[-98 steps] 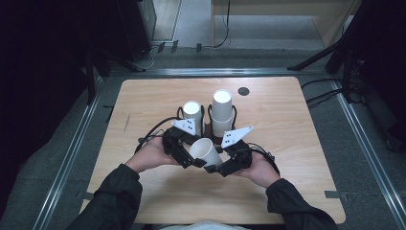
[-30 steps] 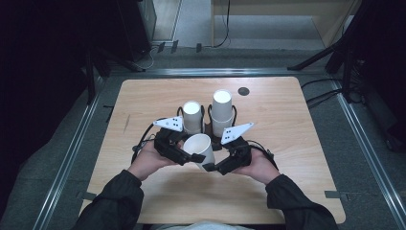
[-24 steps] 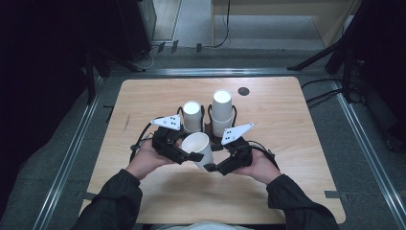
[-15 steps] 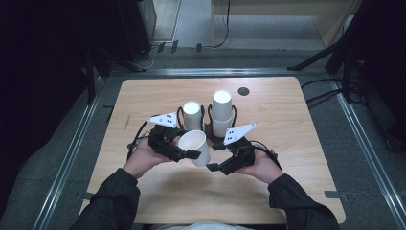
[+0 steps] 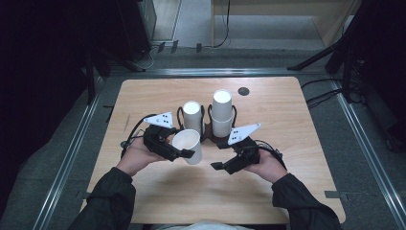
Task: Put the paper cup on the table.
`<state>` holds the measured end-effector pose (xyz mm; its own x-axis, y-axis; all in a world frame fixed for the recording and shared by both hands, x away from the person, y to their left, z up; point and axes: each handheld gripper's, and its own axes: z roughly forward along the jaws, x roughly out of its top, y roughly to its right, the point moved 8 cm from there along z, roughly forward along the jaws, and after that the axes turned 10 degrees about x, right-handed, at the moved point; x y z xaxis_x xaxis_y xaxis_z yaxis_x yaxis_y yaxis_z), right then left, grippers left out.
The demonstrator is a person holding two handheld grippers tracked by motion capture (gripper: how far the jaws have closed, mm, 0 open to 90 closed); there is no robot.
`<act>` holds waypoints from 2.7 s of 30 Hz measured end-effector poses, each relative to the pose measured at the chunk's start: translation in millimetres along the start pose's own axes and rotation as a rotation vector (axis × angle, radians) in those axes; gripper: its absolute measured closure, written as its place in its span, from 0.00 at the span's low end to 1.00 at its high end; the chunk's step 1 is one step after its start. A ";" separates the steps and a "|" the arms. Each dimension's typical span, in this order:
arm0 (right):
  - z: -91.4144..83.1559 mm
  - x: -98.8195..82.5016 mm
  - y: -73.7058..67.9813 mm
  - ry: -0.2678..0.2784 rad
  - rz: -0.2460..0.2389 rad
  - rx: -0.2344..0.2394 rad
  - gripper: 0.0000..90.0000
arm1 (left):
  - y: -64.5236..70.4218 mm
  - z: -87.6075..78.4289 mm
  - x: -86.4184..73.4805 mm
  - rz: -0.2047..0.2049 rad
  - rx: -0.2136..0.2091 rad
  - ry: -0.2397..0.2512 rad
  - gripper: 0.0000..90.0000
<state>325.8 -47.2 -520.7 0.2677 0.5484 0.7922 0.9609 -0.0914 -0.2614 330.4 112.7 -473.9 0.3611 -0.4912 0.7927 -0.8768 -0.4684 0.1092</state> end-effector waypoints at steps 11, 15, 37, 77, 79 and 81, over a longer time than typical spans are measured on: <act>-8.7 -4.4 5.9 0.005 0.016 -0.042 0.25 | -14.2 -9.8 -8.2 0.006 0.048 -0.014 0.23; -16.1 -5.8 9.5 0.009 0.002 -0.062 0.25 | -20.9 -14.3 -11.8 0.002 0.064 -0.018 0.23; -25.0 -15.4 31.2 -0.025 -0.016 -0.154 0.25 | -49.0 -35.7 -41.3 -0.042 0.150 -0.071 0.23; -18.9 -26.5 27.9 -0.058 0.021 -0.111 0.26 | -133.1 -74.9 -86.2 -0.225 0.375 -0.085 0.23; -19.2 -27.9 27.3 -0.063 0.021 -0.110 0.26 | -136.8 -75.2 -88.4 -0.236 0.383 -0.082 0.23; -19.4 -28.2 27.1 -0.062 0.020 -0.112 0.26 | -141.5 -75.1 -92.3 -0.244 0.392 -0.093 0.23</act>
<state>345.7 -81.3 -539.4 0.2858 0.5952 0.7511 0.9581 -0.1933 -0.2113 397.3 279.5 -517.5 0.5842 -0.3873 0.7132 -0.5830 -0.8116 0.0367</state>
